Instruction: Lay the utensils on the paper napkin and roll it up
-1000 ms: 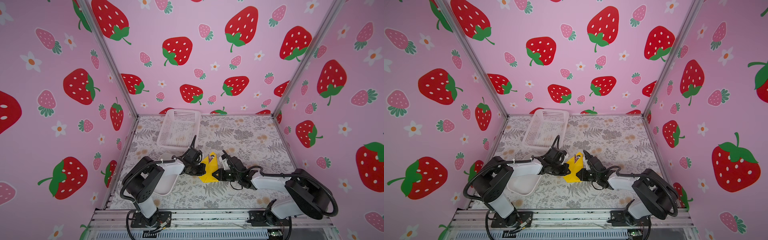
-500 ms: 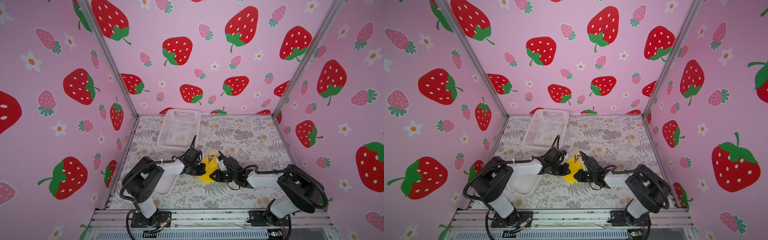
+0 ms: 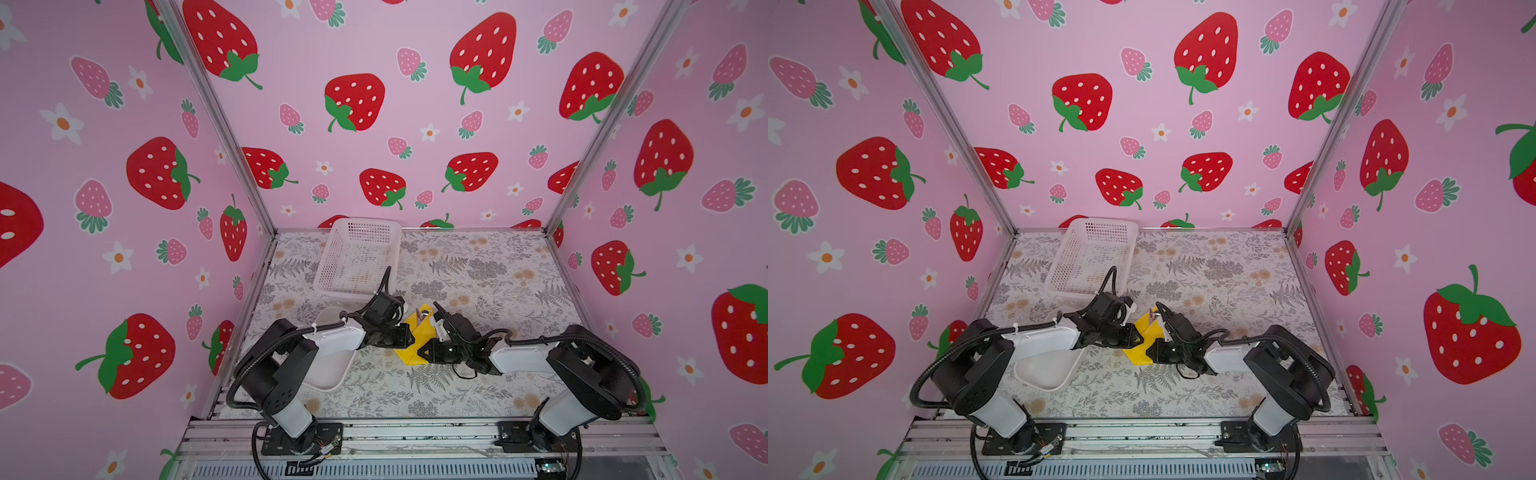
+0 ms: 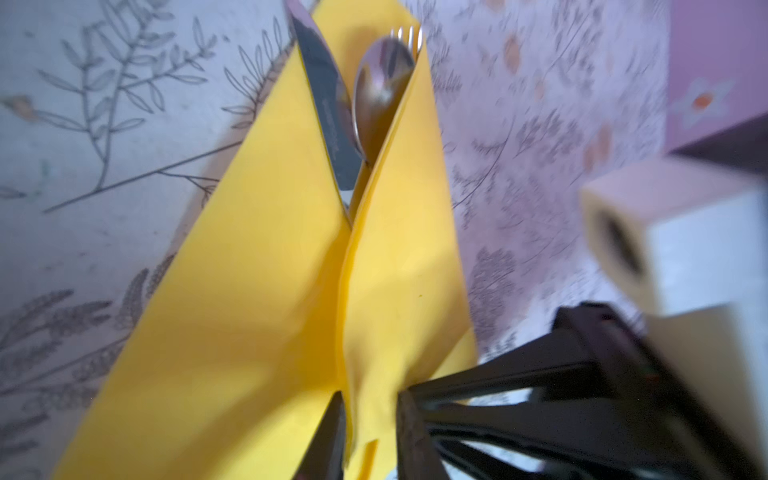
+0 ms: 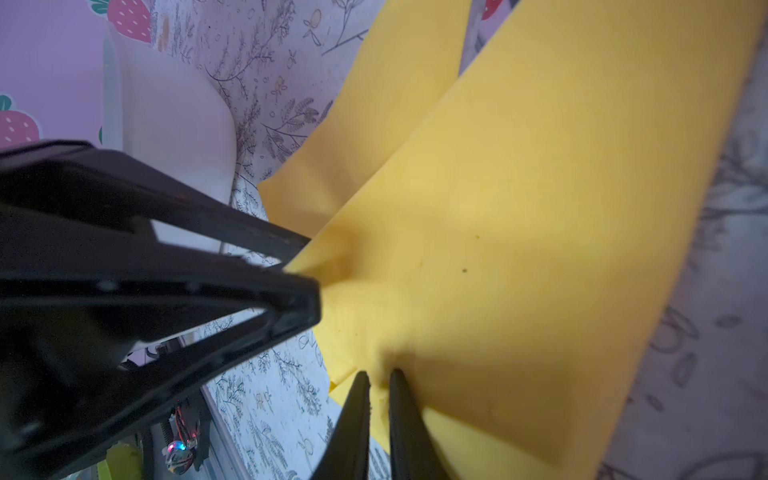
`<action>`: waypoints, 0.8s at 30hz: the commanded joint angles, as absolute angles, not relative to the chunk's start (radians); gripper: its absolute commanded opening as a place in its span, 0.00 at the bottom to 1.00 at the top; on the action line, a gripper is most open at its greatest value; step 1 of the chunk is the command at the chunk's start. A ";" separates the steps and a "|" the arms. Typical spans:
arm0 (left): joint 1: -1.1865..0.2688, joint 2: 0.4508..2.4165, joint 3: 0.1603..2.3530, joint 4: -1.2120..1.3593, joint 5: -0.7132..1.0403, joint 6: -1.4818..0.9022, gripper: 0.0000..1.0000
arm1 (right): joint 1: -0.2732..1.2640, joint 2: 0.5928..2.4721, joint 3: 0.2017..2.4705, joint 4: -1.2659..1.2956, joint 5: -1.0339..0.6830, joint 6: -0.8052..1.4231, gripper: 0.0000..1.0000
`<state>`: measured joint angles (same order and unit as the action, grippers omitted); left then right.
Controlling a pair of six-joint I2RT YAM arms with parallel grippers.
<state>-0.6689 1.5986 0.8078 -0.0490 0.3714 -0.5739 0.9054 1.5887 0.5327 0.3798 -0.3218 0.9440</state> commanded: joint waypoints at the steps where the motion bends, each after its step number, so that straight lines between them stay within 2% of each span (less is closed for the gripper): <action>1: -0.674 1.532 0.810 -0.127 0.309 -0.569 0.32 | 0.913 1.610 0.499 0.326 -0.290 0.947 0.14; 12: -0.683 1.465 0.767 -0.271 0.092 -0.648 0.36 | 0.913 1.611 0.514 0.337 -0.301 0.939 0.14; 24: -0.700 1.467 0.710 -0.206 0.043 -0.732 0.38 | 0.914 1.620 0.517 0.348 -0.306 0.940 0.14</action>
<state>-0.6941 1.4597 0.7174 -0.2279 0.0776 -0.6979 0.9058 1.5936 0.5316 0.3923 -0.3233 0.9432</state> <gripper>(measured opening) 0.377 0.141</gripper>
